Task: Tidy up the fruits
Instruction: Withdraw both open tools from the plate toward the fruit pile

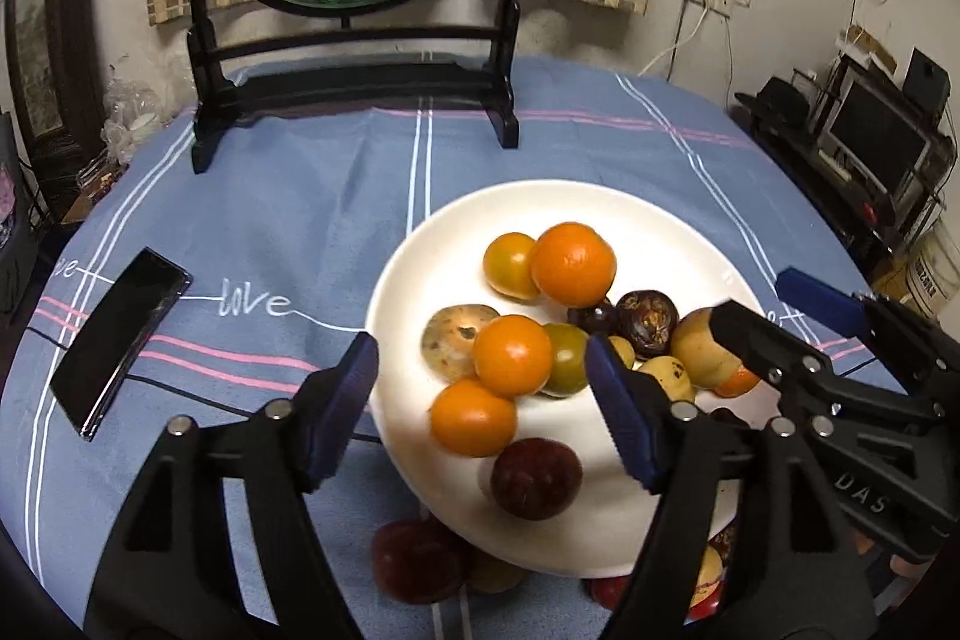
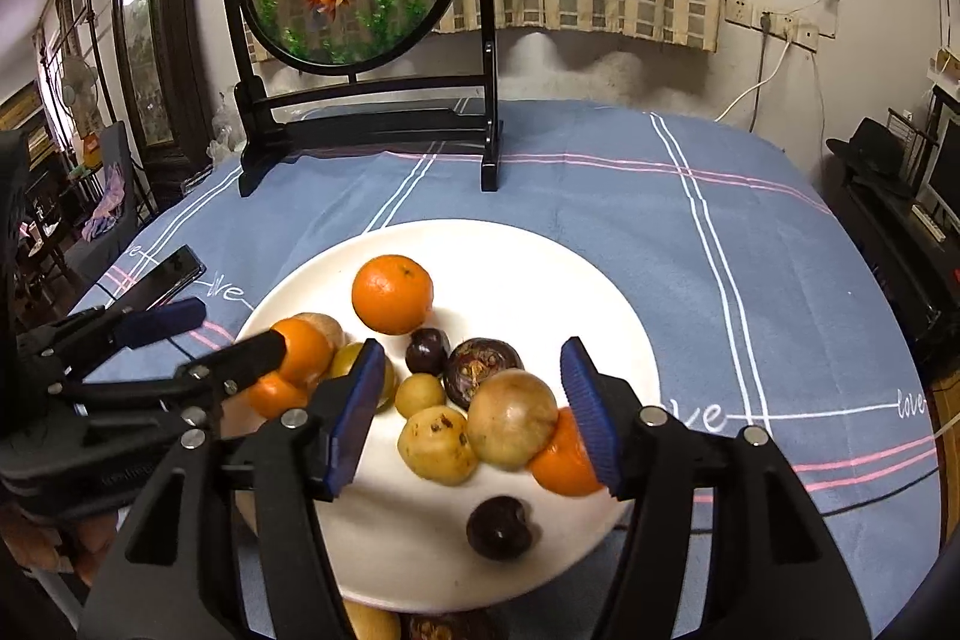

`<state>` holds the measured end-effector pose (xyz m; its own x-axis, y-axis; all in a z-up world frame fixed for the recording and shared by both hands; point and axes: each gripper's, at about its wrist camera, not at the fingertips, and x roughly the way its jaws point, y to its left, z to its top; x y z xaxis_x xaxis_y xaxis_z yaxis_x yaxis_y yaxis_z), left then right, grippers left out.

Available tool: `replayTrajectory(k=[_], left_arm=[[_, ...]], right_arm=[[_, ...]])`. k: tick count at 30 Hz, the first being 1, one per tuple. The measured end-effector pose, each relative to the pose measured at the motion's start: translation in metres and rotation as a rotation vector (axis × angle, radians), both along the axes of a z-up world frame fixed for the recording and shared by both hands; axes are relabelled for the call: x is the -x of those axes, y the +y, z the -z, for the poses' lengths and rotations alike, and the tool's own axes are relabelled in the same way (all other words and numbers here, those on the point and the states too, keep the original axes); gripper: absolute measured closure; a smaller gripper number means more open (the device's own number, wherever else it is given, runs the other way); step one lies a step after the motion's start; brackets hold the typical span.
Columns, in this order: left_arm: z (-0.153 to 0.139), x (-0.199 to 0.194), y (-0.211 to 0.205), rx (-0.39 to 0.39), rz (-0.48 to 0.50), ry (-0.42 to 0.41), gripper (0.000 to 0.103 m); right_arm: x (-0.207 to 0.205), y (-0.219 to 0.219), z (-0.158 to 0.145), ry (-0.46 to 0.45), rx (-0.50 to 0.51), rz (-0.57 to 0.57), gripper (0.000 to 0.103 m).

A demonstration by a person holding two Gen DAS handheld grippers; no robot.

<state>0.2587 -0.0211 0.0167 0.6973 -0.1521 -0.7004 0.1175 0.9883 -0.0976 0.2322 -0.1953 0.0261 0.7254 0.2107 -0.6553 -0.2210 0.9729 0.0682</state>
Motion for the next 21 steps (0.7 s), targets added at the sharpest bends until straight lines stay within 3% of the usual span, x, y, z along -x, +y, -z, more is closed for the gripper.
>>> replayTrajectory(k=[13, 21], left_arm=[[0.006, 0.061, 0.016, 0.003, 0.0, 0.008, 0.015], [0.013, 0.101, 0.023, 0.002, -0.008, 0.004, 0.014]], right_arm=[[0.068, -0.024, 0.003, 0.019, -0.034, 0.018, 0.039], [0.109, -0.034, 0.02, 0.063, -0.068, 0.036, 0.039]])
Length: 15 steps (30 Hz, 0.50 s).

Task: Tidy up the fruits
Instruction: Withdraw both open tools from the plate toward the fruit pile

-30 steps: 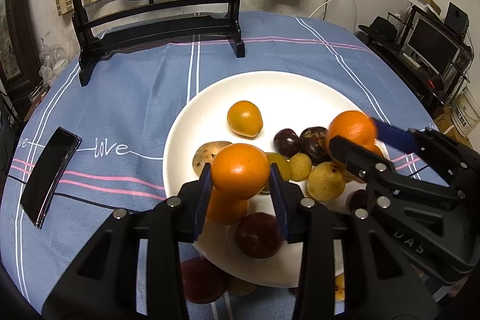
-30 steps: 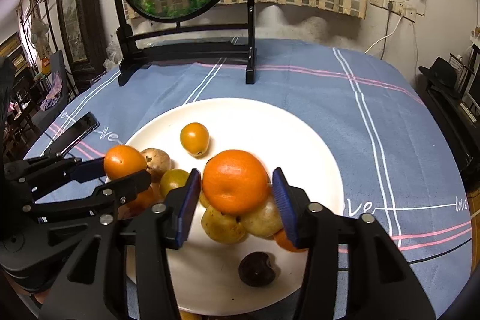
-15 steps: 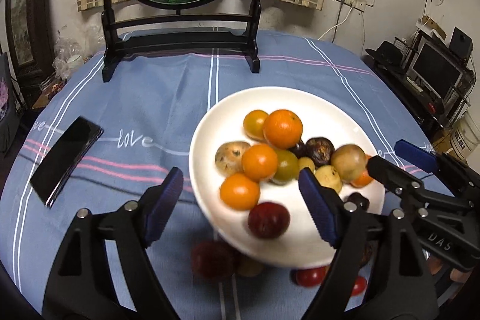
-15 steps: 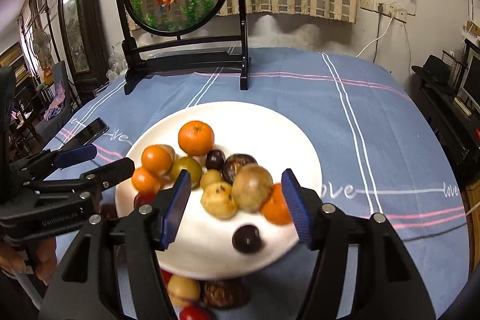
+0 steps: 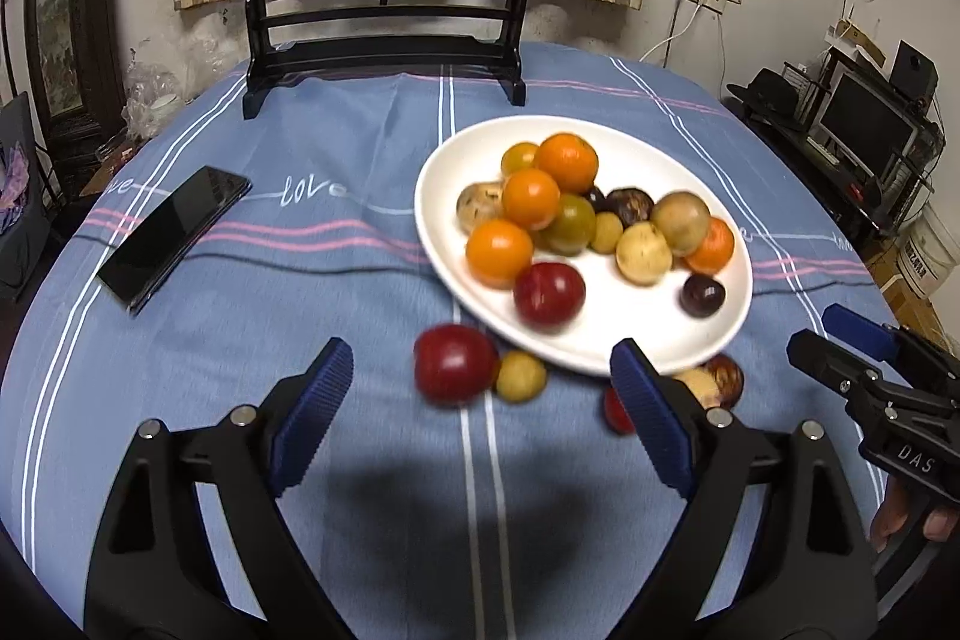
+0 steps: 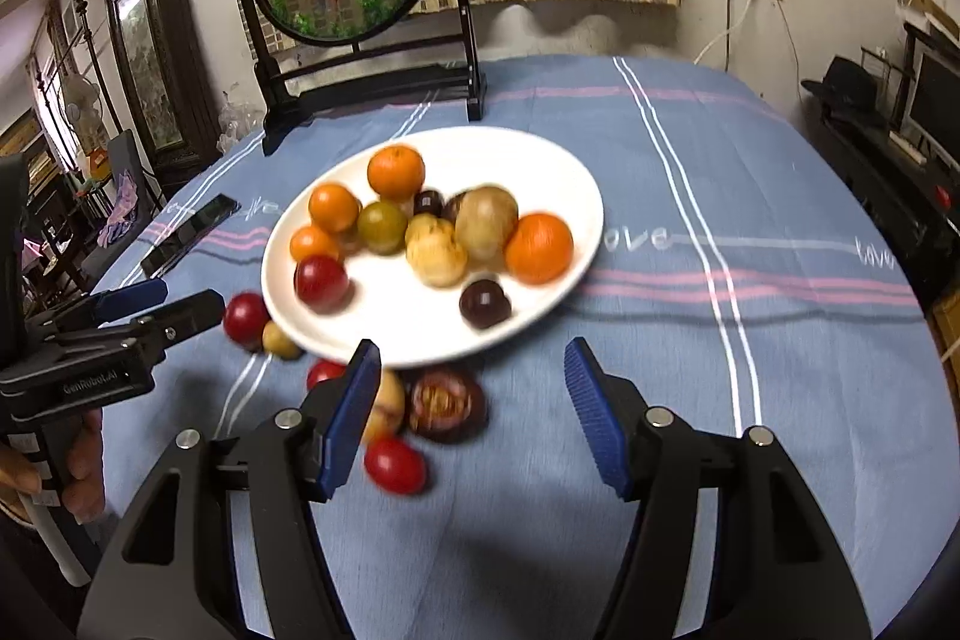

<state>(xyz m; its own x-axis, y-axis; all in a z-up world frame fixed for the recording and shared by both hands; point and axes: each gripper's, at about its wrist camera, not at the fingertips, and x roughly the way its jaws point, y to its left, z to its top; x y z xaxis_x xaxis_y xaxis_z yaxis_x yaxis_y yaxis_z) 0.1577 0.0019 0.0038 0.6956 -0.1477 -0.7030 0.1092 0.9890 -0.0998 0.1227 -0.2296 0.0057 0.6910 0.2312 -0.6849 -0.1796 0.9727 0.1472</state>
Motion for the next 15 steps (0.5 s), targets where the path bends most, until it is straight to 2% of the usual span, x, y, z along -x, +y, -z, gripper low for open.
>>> replayTrajectory(k=[7, 15], left_arm=[[0.014, 0.019, -0.003, -0.03, 0.017, 0.012, 0.013], [0.032, 0.022, 0.0, -0.041, 0.022, 0.041, 0.013]], right_arm=[[0.02, 0.005, 0.015, 0.035, 0.006, -0.013, 0.039], [0.024, 0.021, 0.03, 0.081, 0.055, -0.064, 0.039]])
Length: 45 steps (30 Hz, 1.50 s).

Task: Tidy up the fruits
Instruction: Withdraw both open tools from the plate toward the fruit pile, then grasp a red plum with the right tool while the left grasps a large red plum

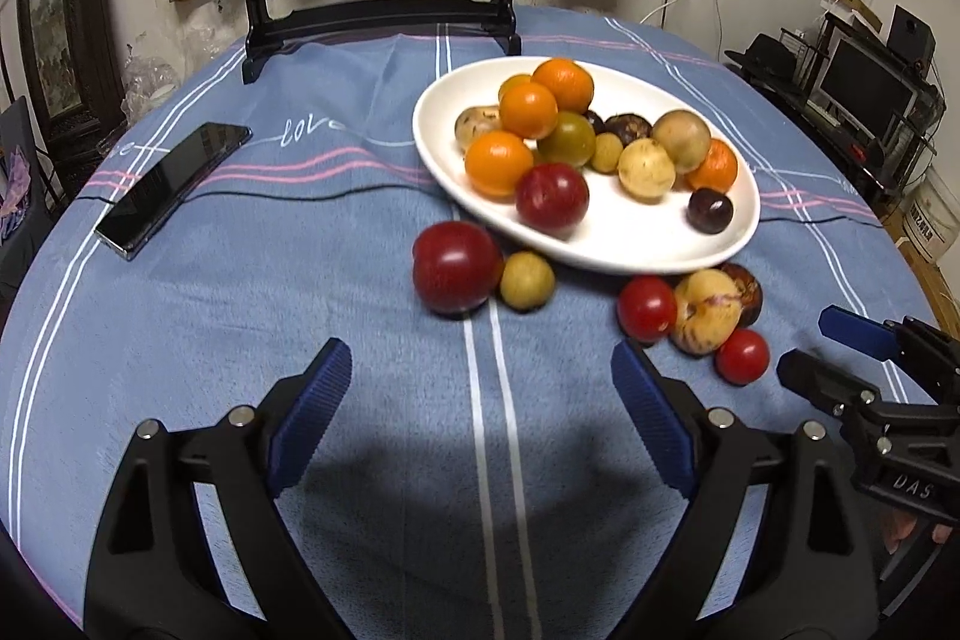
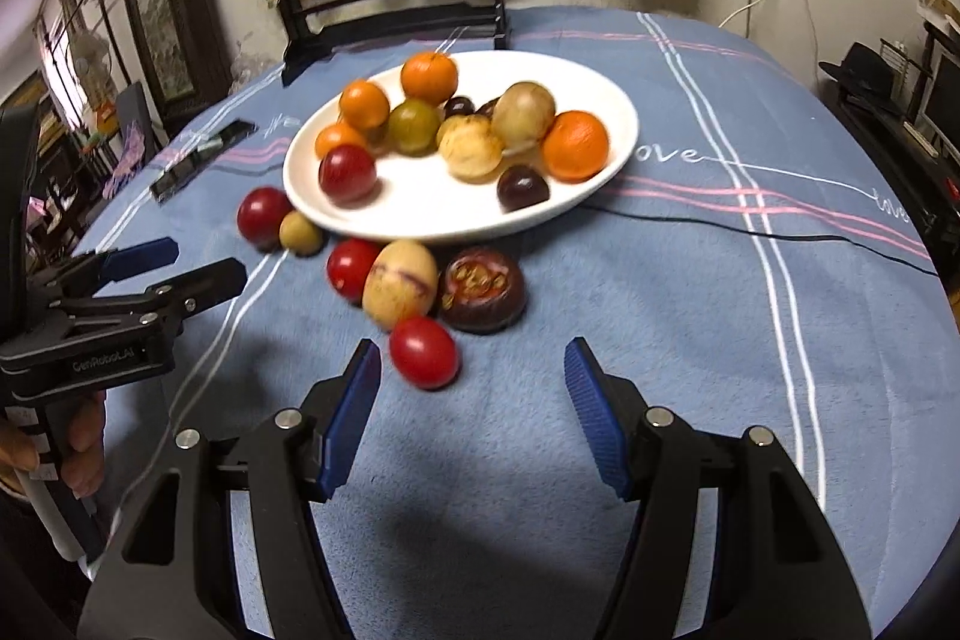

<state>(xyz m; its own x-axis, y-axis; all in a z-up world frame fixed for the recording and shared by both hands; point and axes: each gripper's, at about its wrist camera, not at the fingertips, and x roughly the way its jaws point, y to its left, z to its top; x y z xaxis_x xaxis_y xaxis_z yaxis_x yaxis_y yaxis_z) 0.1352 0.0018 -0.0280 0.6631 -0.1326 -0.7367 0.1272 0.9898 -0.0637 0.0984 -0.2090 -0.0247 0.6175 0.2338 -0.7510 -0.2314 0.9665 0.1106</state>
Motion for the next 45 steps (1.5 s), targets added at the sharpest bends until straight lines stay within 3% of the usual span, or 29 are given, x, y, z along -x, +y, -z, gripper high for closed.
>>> replayTrajectory(k=[10, 12, 19, 28, 39, 42, 45], left_arm=[[0.009, -0.003, 0.009, 0.022, 0.003, 0.028, 0.012], [0.009, -0.004, 0.011, 0.027, 0.001, 0.031, 0.012], [0.01, -0.014, 0.018, -0.002, -0.009, 0.039, 0.012], [0.017, -0.04, 0.023, -0.056, -0.028, 0.067, 0.012], [0.029, -0.062, 0.006, -0.135, 0.023, 0.09, 0.013], [0.029, -0.061, 0.005, -0.141, 0.058, 0.074, 0.02], [0.027, -0.057, 0.001, -0.138, 0.126, 0.067, 0.038]], right_arm=[[-0.017, 0.031, 0.019, 0.076, 0.112, -0.042, 0.039], [-0.02, 0.038, 0.022, 0.087, 0.127, -0.059, 0.052], [-0.021, 0.04, 0.021, 0.076, 0.127, -0.065, 0.074], [-0.007, 0.02, 0.016, 0.07, 0.034, -0.062, 0.074], [-0.006, 0.015, 0.017, 0.09, -0.018, -0.064, 0.074], [-0.006, 0.014, 0.018, 0.096, -0.022, -0.065, 0.074], [-0.005, 0.015, 0.017, 0.095, -0.022, -0.069, 0.074]])
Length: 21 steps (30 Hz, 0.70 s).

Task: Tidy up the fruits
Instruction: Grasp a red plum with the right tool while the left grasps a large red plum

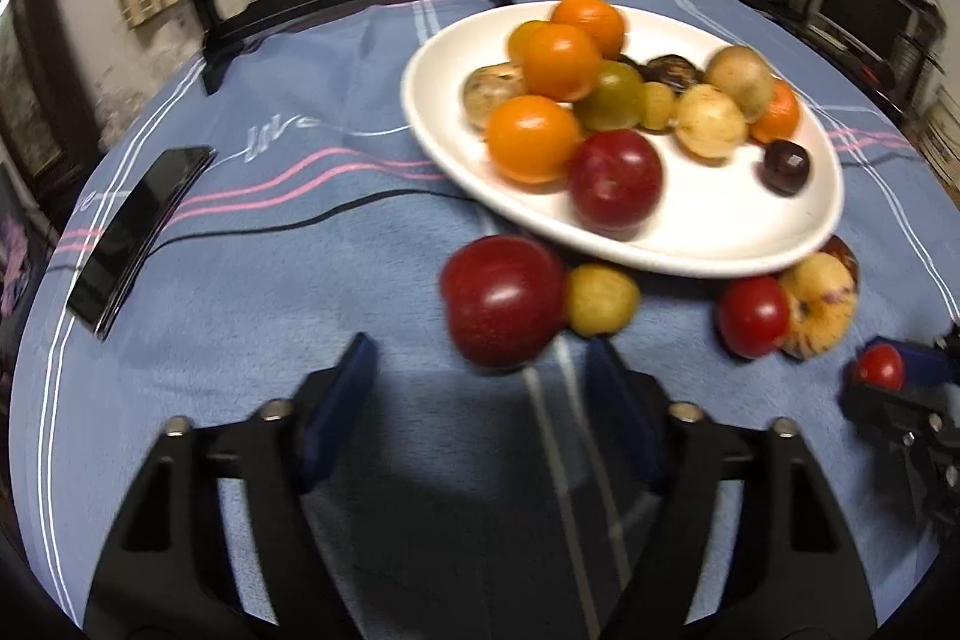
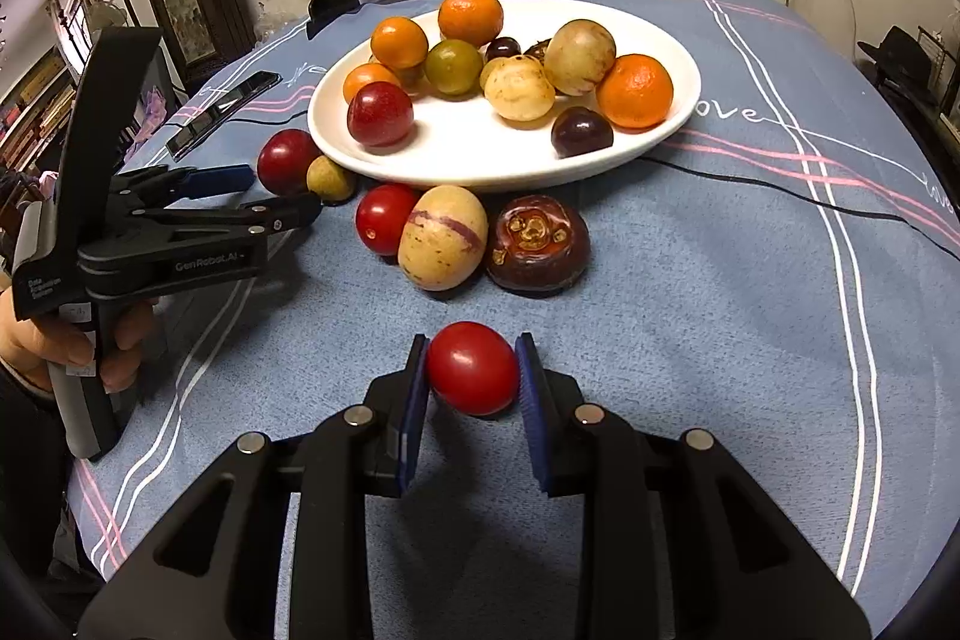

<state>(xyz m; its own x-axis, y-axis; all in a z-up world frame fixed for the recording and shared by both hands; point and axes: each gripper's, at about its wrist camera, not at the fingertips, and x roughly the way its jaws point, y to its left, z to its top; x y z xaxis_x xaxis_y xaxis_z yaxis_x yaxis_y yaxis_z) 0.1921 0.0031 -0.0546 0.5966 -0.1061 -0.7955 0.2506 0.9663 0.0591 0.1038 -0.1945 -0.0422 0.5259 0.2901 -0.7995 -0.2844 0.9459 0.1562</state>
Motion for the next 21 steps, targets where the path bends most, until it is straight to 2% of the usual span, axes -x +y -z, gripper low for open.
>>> replayTrajectory(k=[1, 6, 10, 18, 19, 20, 21], left_arm=[[0.0, 0.001, -0.002, -0.002, 0.014, 0.0, 0.043], [-0.001, 0.003, 0.005, -0.042, 0.028, -0.019, 0.043], [-0.001, 0.001, 0.014, -0.026, 0.021, -0.005, 0.041], [0.0, -0.012, 0.002, -0.031, 0.035, -0.025, 0.042], [0.0, -0.014, 0.002, -0.02, 0.04, -0.021, 0.046], [0.0, -0.015, 0.001, -0.009, 0.049, -0.021, 0.057], [-0.001, -0.015, 0.001, 0.01, 0.071, -0.019, 0.062]], right_arm=[[0.0, 0.0, 0.0, 0.0, -0.001, -0.001, 0.074], [0.001, -0.001, 0.0, 0.002, -0.01, -0.007, 0.074], [0.0, 0.0, 0.001, 0.003, -0.009, -0.013, 0.074], [0.001, 0.001, 0.001, 0.006, -0.009, -0.013, 0.074], [0.001, 0.001, 0.001, 0.007, -0.009, -0.013, 0.074], [0.001, 0.001, 0.001, 0.008, -0.01, -0.013, 0.074], [0.0, 0.001, 0.002, 0.009, -0.011, -0.012, 0.074]])
